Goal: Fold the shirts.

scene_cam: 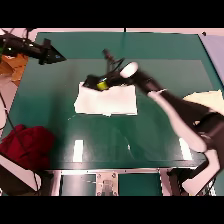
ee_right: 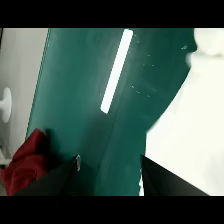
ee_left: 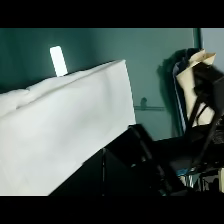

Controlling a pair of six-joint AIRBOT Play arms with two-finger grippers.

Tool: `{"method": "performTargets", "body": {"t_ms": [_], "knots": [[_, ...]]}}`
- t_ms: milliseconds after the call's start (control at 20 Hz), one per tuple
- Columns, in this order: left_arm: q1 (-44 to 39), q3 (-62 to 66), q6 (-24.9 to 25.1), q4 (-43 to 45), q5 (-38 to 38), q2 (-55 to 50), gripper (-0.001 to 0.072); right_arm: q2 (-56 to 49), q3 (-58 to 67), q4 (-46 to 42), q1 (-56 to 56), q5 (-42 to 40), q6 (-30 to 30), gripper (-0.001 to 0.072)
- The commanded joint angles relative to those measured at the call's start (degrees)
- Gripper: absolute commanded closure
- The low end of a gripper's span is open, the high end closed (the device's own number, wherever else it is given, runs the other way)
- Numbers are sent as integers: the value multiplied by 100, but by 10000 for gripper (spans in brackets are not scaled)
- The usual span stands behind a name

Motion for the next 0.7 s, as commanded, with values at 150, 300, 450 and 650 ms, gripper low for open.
{"method": "performTargets", "body": {"t_ms": [150,300,450,650], "knots": [[219,4,275,11,-96,13,683,-39,68,-59,-815,208,15,275],[219,4,273,28,-81,11,683,463,-55,-723,-2103,1635,17,327],[219,4,267,319,-26,9,683,962,-883,-1432,-3169,2253,-20,277],[219,4,247,767,291,7,683,1137,-2459,-1556,-3637,2020,-428,149]]}}
